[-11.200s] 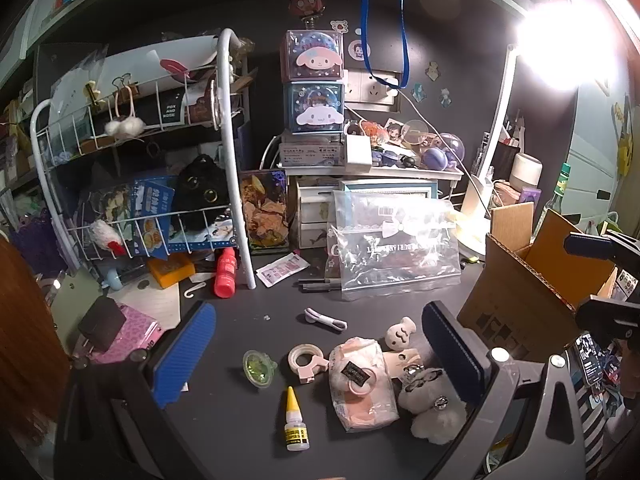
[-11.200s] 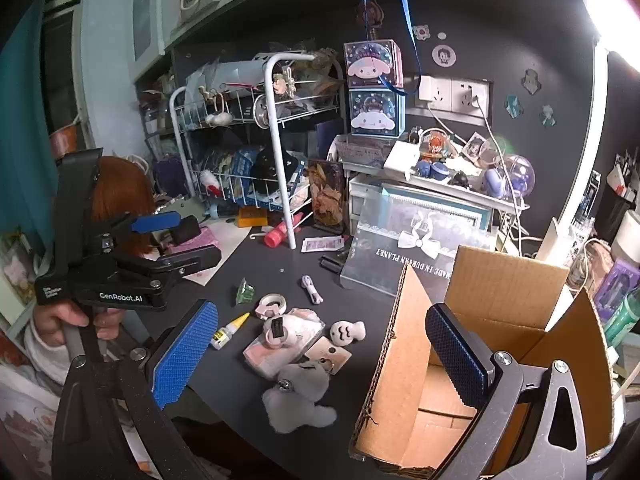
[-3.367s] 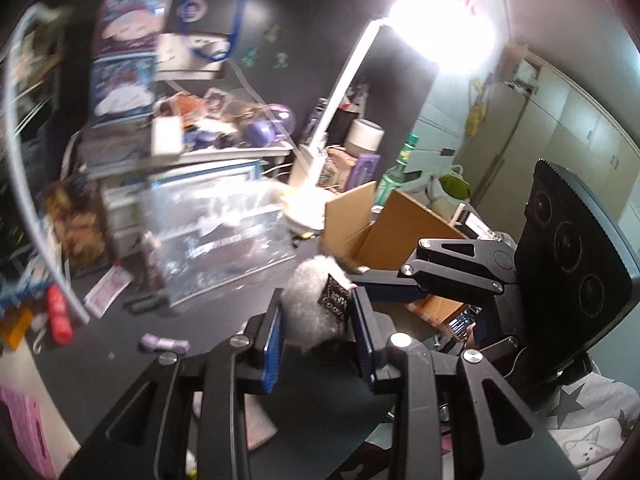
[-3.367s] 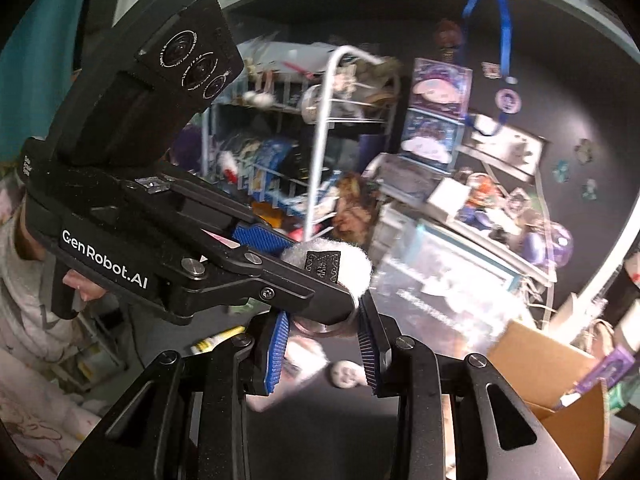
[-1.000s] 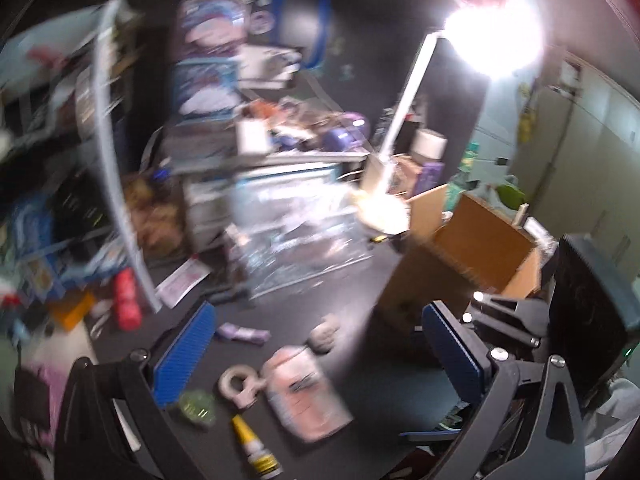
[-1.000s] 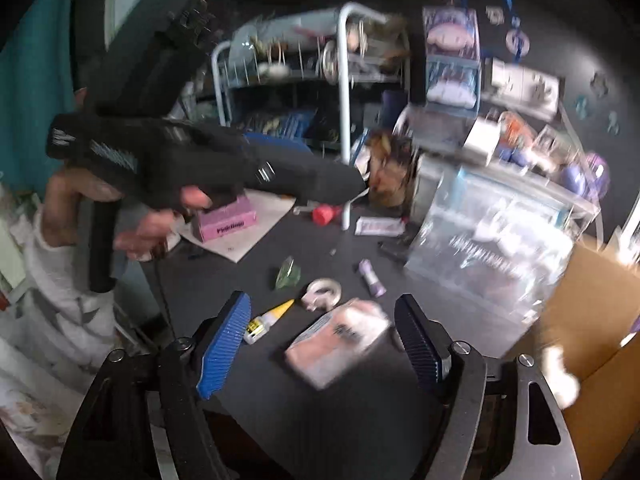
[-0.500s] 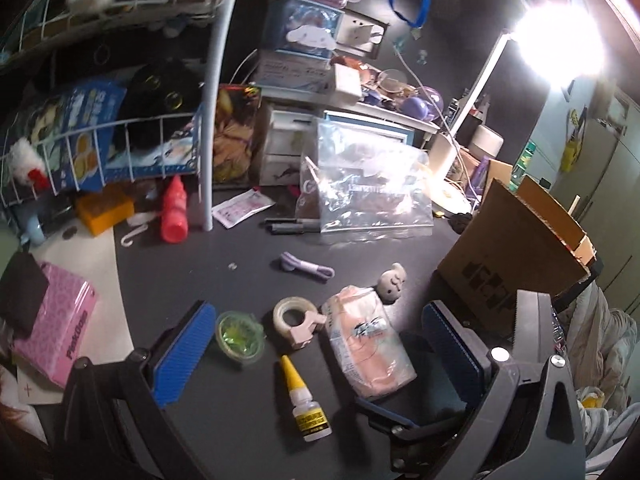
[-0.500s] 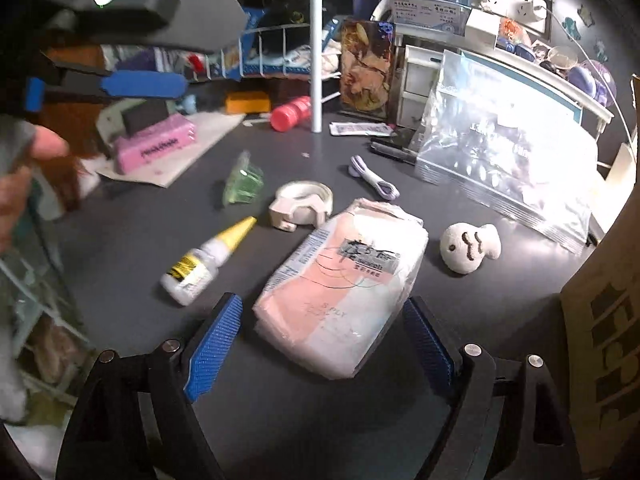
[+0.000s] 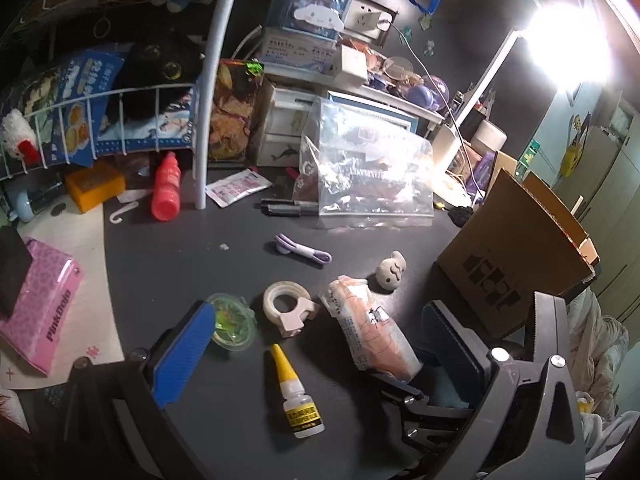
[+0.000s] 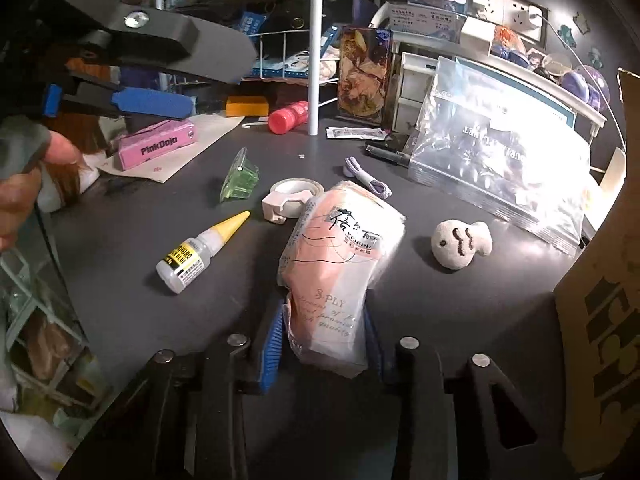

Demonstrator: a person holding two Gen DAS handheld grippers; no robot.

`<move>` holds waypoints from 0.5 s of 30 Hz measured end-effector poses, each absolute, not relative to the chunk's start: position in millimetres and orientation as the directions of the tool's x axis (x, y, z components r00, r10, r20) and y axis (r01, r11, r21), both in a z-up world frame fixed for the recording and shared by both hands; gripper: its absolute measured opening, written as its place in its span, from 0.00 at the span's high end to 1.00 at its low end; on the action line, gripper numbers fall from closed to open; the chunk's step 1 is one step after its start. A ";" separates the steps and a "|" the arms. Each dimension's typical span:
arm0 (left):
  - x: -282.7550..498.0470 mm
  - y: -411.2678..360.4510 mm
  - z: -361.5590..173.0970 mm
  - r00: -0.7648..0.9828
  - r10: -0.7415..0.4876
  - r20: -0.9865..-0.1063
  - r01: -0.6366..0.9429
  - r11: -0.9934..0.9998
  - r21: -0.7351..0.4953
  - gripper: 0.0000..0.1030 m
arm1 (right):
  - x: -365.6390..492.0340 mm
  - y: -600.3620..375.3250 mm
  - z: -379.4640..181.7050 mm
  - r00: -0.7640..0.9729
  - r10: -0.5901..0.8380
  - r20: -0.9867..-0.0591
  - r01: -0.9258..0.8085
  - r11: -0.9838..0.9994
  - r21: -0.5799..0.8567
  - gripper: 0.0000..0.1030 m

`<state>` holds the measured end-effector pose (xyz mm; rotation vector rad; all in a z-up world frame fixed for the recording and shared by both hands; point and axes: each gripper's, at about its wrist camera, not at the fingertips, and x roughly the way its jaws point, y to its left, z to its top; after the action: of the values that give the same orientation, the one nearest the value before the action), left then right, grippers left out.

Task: Organize objects
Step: 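Return the right gripper to the desk toward the pink plastic bag, then grasp the pink plastic bag with the right gripper and lift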

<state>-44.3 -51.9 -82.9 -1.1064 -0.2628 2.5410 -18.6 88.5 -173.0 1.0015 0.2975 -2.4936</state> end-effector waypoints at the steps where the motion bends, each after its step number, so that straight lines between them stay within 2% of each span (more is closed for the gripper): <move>1: -45.1 -50.2 -83.9 -0.625 0.396 -0.673 -0.251 -0.918 -0.307 0.00 | -17.9 89.4 -173.0 -0.643 -0.316 -0.698 0.472 -0.881 -0.037 0.71; 7: -52.1 -34.4 -91.7 -0.583 0.423 -0.693 -0.286 -0.906 -0.312 0.01 | -9.0 95.2 -156.9 -0.646 -0.366 -0.670 0.513 -0.858 -0.025 0.72; 9: -53.9 -30.1 -90.7 -0.574 0.445 -0.688 -0.302 -0.895 -0.327 0.04 | -6.2 96.1 -146.2 -0.638 -0.396 -0.661 0.544 -0.839 -0.022 0.72; 15: -54.9 -21.1 -79.8 -0.561 0.483 -0.672 -0.345 -0.875 -0.341 0.31 | 0.4 95.8 -110.6 -0.587 -0.499 -0.637 0.647 -0.763 0.001 0.72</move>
<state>-54.9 -21.1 -79.8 -1.1109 -0.2347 2.4126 0.4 95.8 -110.6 0.8338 0.3041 -2.3168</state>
